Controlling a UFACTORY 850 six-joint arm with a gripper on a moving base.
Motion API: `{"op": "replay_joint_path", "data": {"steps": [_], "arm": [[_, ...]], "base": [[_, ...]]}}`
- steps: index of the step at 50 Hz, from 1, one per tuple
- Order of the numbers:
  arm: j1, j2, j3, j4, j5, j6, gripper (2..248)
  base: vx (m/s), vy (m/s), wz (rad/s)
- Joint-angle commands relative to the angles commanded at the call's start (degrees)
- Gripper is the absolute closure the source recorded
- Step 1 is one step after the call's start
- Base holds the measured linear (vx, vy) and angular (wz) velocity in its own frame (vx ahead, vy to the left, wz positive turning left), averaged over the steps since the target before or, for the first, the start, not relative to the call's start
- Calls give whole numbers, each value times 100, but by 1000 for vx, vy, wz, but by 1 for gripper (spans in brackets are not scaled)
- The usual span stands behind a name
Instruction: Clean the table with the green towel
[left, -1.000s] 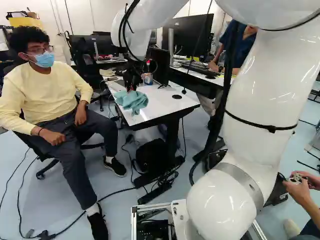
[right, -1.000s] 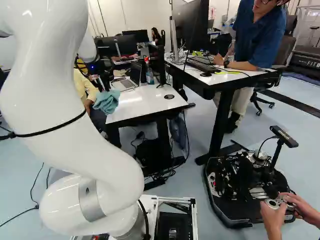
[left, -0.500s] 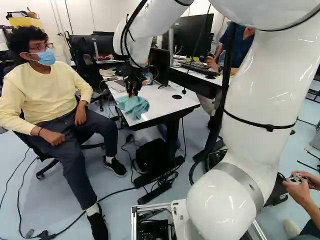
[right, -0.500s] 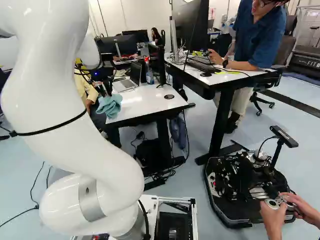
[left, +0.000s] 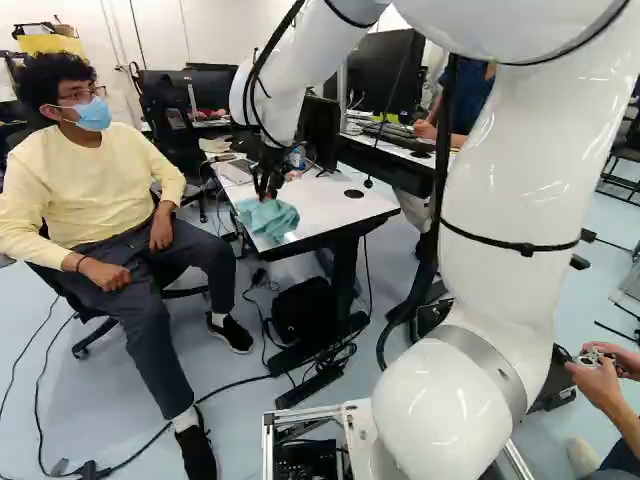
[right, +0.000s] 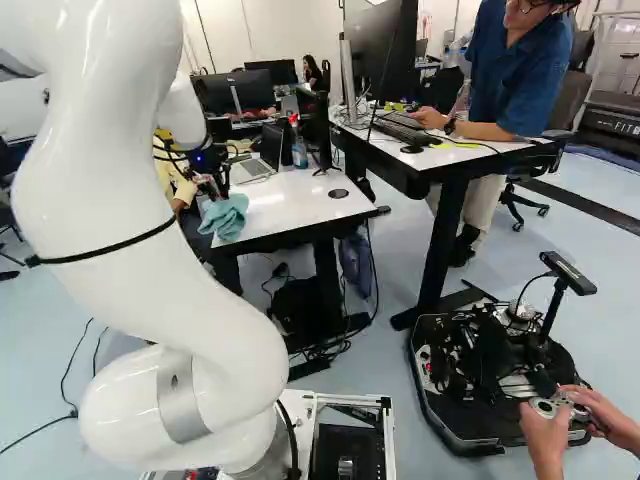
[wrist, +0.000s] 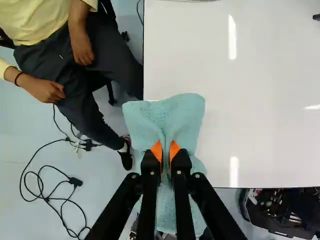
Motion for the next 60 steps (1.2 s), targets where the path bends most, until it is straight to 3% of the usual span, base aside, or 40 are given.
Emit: {"op": "replay_joint_path", "data": {"steps": [60], "arm": [[60, -737, 57, 0, 1097, 0, 211]], "base": [[0, 0, 0]]}}
